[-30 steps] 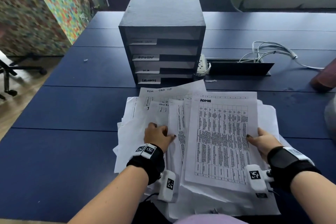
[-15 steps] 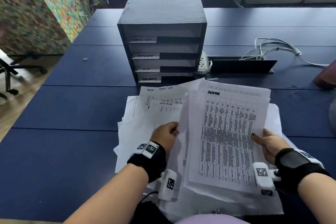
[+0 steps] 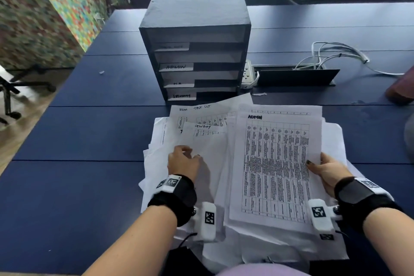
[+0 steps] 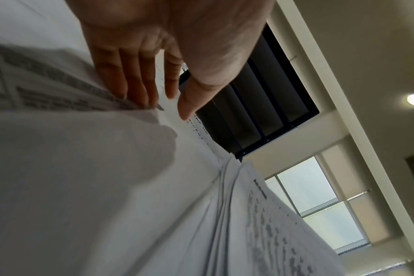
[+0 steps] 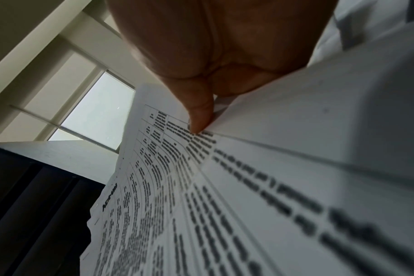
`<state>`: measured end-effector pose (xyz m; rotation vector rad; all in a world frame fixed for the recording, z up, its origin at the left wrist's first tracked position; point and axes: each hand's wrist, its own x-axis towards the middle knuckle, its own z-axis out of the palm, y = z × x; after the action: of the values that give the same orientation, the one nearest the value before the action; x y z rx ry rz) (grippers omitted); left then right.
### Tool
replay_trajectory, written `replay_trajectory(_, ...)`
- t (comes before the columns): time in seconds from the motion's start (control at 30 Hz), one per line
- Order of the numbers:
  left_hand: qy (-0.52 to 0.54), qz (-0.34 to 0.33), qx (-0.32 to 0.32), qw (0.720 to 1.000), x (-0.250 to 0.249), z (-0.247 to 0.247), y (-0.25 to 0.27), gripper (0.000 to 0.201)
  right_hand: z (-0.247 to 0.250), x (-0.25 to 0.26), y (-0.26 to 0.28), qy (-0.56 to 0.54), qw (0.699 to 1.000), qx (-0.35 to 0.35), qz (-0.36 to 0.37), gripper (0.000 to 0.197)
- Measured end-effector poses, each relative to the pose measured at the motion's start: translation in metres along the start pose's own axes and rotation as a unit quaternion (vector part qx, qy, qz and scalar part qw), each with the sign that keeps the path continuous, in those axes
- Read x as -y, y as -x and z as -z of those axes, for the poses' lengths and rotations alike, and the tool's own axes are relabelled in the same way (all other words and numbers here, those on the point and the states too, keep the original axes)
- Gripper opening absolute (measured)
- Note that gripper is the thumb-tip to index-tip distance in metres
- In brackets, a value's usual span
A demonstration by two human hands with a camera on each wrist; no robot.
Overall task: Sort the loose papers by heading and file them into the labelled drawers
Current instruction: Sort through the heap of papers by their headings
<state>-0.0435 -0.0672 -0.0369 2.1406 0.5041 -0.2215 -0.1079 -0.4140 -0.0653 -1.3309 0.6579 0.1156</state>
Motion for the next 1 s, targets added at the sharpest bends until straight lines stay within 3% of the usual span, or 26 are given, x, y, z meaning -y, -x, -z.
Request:
replay_trajectory(0.07, 0.074, 0.027, 0.021, 0.997, 0.003, 0.003, -0.005, 0.041, 0.001, -0.001, -0.002, 0.0, 1.0, -0.01, 0.001, 0.098)
replay_trajectory(0.13, 0.08, 0.057, 0.039, 0.994, 0.0, 0.003, -0.004, 0.052, 0.0, -0.002, -0.002, 0.0, 1.0, -0.014, 0.004, 0.095)
replay_trajectory(0.17, 0.071, 0.061, 0.052, 0.994, 0.0, 0.003, -0.004, 0.051, -0.001, -0.002, 0.0, 0.002, 1.0, -0.012, 0.004, 0.088)
replay_trajectory(0.27, 0.021, 0.015, 0.11, 0.994, -0.005, 0.002, 0.0, 0.03, 0.0, -0.003, -0.005, 0.006, 1.0, -0.024, 0.013, 0.038)
replay_trajectory(0.3, 0.02, 0.0, 0.113, 0.993, -0.007, 0.002, 0.001, 0.026, 0.002, -0.005, -0.006, 0.008, 0.999, -0.03, 0.007, 0.037)
replay_trajectory(0.47, 0.028, -0.089, 0.057, 0.994, -0.031, 0.008, 0.007, 0.015, 0.0, -0.006, -0.004, -0.021, 0.999, -0.03, 0.003, 0.035)
replay_trajectory(0.57, 0.026, -0.148, 0.012, 0.989, -0.052, 0.015, 0.009, 0.016, 0.0, -0.01, -0.003, -0.019, 1.0, -0.01, 0.013, 0.079)
replay_trajectory(0.67, 0.066, -0.164, -0.018, 0.984, -0.067, 0.024, 0.004, 0.02, 0.001, -0.013, -0.005, 0.0, 1.0, -0.007, 0.022, 0.031)
replay_trajectory(0.77, 0.118, -0.191, -0.065, 0.972, -0.078, 0.044, -0.004, 0.02, 0.006, -0.014, -0.009, 0.046, 0.999, -0.015, 0.012, 0.034)
replay_trajectory(0.87, 0.167, -0.265, -0.073, 0.947, -0.091, 0.069, -0.005, 0.013, 0.004, -0.014, -0.01, 0.065, 0.998, -0.017, 0.015, 0.035)
replay_trajectory(1.0, 0.231, -0.315, -0.077, 0.917, -0.105, 0.09, -0.003, 0.026, 0.003, -0.014, -0.012, 0.068, 0.997, -0.02, 0.017, 0.033)
